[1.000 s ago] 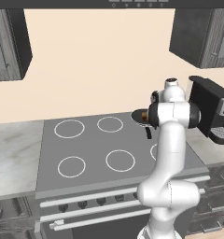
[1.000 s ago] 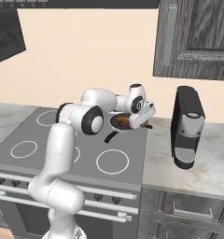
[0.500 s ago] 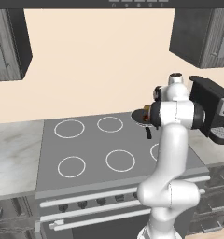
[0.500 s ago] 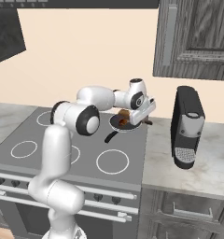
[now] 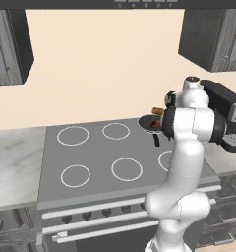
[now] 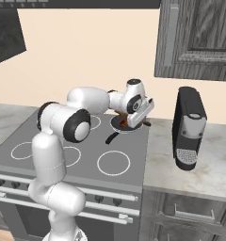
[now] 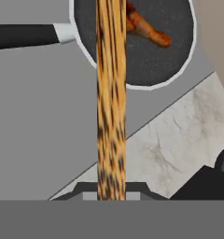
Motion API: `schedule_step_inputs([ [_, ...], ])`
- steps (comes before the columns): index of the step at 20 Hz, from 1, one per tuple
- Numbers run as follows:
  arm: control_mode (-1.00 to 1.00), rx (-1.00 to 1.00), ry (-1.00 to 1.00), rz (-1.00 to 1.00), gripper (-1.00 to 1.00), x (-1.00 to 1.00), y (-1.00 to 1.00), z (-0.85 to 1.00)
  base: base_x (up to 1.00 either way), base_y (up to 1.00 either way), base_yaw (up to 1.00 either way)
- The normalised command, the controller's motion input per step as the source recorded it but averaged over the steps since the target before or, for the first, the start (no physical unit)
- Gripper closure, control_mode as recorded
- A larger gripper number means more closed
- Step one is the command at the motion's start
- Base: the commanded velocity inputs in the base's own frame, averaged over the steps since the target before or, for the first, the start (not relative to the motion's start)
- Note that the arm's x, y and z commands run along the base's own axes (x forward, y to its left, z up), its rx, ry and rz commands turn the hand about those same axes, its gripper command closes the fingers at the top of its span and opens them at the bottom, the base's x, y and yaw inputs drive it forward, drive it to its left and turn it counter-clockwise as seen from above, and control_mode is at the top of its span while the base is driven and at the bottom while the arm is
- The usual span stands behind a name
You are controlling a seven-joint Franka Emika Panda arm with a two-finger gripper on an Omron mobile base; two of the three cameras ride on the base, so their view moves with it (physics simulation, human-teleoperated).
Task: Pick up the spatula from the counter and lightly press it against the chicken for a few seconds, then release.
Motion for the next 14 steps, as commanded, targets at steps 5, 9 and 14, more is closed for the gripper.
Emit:
schedule_step_inputs([
  [5,-1.00,0.00,-0.13,0.06,1.00,-0.45,0.40,0.28,0.00,0.00,0.00],
  [9,-1.00,0.00,-0.06,0.04,1.00,-0.50,0.41,0.36,0.00,0.00,0.00],
  [14,-1.00,0.00,-0.01,0.03,1.00,-0.53,0.37,0.36,0.00,0.00,0.00],
])
